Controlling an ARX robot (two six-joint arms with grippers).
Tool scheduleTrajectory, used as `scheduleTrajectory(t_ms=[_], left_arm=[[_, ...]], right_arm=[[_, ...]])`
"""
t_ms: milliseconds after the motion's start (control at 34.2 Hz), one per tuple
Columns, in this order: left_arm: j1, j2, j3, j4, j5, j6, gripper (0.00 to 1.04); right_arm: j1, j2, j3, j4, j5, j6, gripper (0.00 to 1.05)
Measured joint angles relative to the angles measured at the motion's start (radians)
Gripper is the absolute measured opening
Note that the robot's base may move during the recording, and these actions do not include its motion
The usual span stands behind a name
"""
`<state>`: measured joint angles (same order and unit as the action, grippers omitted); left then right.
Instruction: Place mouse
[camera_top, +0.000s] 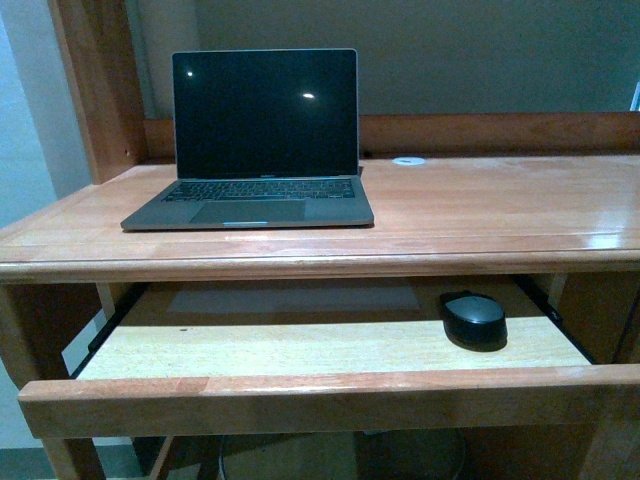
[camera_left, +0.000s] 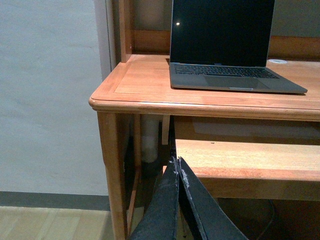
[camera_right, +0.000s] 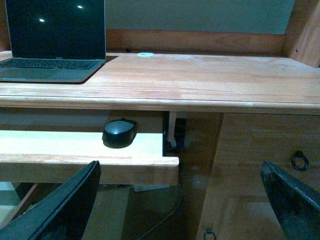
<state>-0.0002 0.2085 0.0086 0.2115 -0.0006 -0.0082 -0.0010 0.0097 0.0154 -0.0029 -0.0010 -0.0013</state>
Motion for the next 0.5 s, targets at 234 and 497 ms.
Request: scheduleTrajectory(t_ms=[234, 497], left_arm=[[0.0, -0.039, 0.0, -0.041, 0.0, 0.0, 0.02], [0.001, -0.206, 0.006, -0.201, -0.001, 0.001, 0.02]], right_arm=[[0.0, 0.0, 0.0, 0.0, 0.0, 0.0, 0.98], [0.0, 0.0, 0.0, 0.0, 0.0, 0.0, 0.98]])
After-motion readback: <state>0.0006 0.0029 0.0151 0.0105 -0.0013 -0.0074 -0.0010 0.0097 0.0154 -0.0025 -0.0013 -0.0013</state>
